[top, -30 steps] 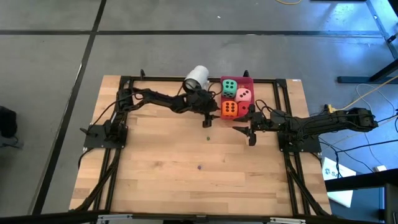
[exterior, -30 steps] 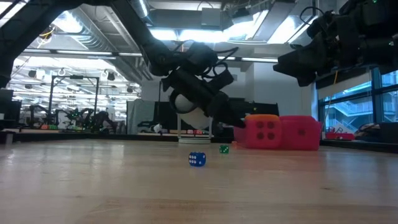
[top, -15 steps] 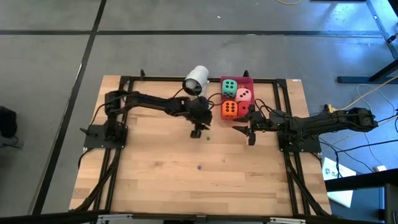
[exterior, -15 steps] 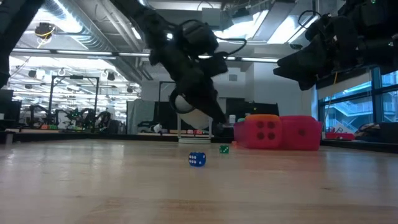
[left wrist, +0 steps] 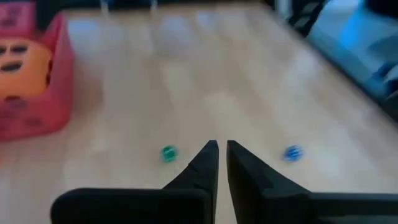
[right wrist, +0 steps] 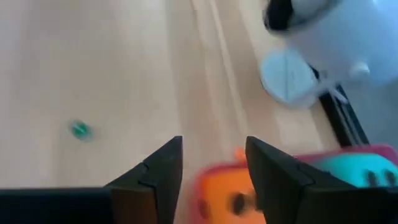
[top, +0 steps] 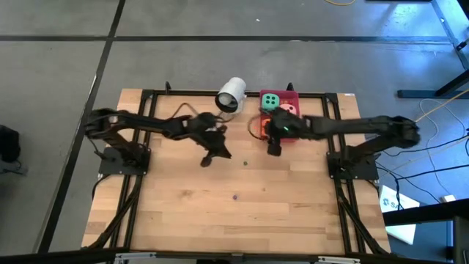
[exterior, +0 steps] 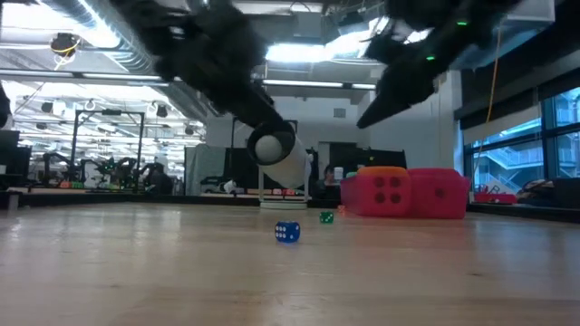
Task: Pick & Place Dice
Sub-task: Move the small orange dice to the middle of the table
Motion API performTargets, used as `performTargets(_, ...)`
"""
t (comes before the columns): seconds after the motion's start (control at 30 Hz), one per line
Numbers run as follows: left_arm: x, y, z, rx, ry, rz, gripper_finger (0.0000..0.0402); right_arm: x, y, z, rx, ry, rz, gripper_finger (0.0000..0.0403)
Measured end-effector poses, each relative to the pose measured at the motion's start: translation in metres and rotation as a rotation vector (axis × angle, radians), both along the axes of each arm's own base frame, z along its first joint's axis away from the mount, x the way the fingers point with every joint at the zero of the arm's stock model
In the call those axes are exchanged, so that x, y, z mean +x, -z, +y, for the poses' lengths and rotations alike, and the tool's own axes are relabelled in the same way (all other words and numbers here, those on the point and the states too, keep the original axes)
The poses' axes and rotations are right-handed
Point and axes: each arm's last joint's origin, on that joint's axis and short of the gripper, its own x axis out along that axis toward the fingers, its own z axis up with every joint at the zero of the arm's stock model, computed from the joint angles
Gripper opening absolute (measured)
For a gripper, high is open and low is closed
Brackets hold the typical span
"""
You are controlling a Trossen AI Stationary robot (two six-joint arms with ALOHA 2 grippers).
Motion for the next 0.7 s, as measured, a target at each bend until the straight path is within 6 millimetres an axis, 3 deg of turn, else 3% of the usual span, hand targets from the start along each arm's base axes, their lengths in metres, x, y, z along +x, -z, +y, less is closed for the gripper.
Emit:
performTargets(0.17, -0.036, 0.004, -0.009, -0.055, -0.025, -0.181, 0.0025, 0.029, -0.017, -0.036, -0.003, 0.02, 0.198, 0.0139)
performTargets(0.37, -0.063, 0.01, -0.019, -0.084, -0.027, -0.323, 0.0032, 0.057, -0.028, -0.075, 0.059, 0.013, 0.284, 0.0049)
performTargets(0.47, -0.069, 0.013, -0.021, -0.083, -0.03, -0.332, 0.0035, 0.073, -0.024, -0.087, 0.063, 0.01, 0.307, 0.0009)
performTargets(0.7, -0.073, 0.018, -0.022, -0.106, -0.037, -0.31, 0.0037, 0.1, 0.001, -0.098, 0.07, 0.01, 0.381, 0.0009)
